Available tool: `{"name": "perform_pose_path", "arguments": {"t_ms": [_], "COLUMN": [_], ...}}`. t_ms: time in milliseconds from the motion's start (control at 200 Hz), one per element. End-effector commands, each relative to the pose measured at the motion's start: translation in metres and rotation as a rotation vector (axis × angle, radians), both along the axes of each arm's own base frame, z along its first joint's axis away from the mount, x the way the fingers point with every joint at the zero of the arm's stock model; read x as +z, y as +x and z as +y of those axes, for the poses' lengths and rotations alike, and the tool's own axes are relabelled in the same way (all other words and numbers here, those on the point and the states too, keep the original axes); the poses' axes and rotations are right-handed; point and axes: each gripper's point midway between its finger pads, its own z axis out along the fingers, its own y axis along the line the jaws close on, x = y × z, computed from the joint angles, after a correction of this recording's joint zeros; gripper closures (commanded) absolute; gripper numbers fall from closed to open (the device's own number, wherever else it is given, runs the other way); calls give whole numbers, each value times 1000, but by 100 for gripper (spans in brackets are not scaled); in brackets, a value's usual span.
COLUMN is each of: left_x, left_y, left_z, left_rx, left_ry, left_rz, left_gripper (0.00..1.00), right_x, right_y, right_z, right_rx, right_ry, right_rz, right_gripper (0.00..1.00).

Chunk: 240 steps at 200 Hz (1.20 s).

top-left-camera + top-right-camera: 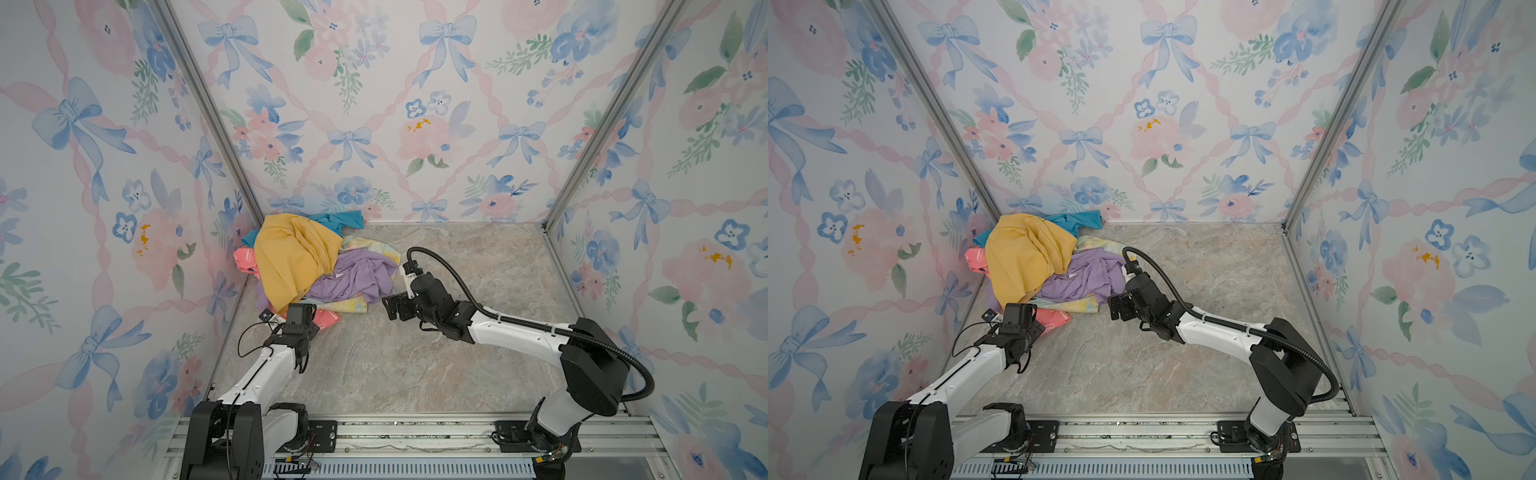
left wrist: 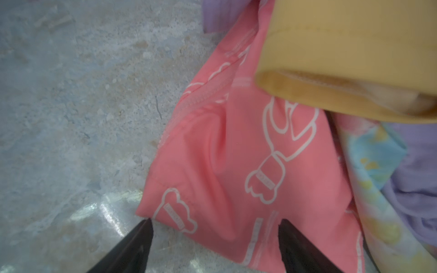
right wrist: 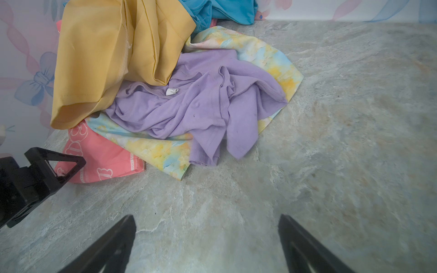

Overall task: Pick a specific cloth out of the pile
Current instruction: 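Lower the left gripper onto the pink bear-print shirt and grasp it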

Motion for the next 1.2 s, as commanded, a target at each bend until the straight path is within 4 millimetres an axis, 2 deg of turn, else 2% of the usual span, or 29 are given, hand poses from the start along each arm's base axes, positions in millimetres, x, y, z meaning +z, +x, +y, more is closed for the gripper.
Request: {"name": "perform_pose_path", "arguments": {"t_ms": [0,225,310,440,560,830,975,995,1015,1195], "left_x": [-4,5,7,10,34,123,186,189,210,296], "left_y": [0,12,17,25,36,53,64,65,68,72], "left_z": [10,15,16,15,10,4,-5,-6,-7,-11], "left_rx": [79,106,104,72,25,-70,-125,-133,-140,-189], "left_ry": [6,23,21,1,-4,37,18,19,24,73], "left_rz": [-58,-159,-177,-185,-256,-422,-557,-562,-601,-756], "left_gripper": [17,27,49,100,100,100,100,100,100,100], "right_x": [5,1,1,2,7,20,30,33,35,58], "right_y": [11,14,15,16,16,17,20,21,21,26], "right_z": [-4,-11,-12,-18,-24,-35,-38,-38,-39,-42], "right_rx": [-8,-19,-25,-41,-53,-86,-95,-97,-97,-99], "right_ry": [8,5,6,-4,-15,-25,-36,-36,-36,-27], "right_rz": [-15,-9,-9,-13,-22,-53,-72,-77,-82,-126], "right_gripper": [3,3,3,3,3,3,3,3,3,3]}}
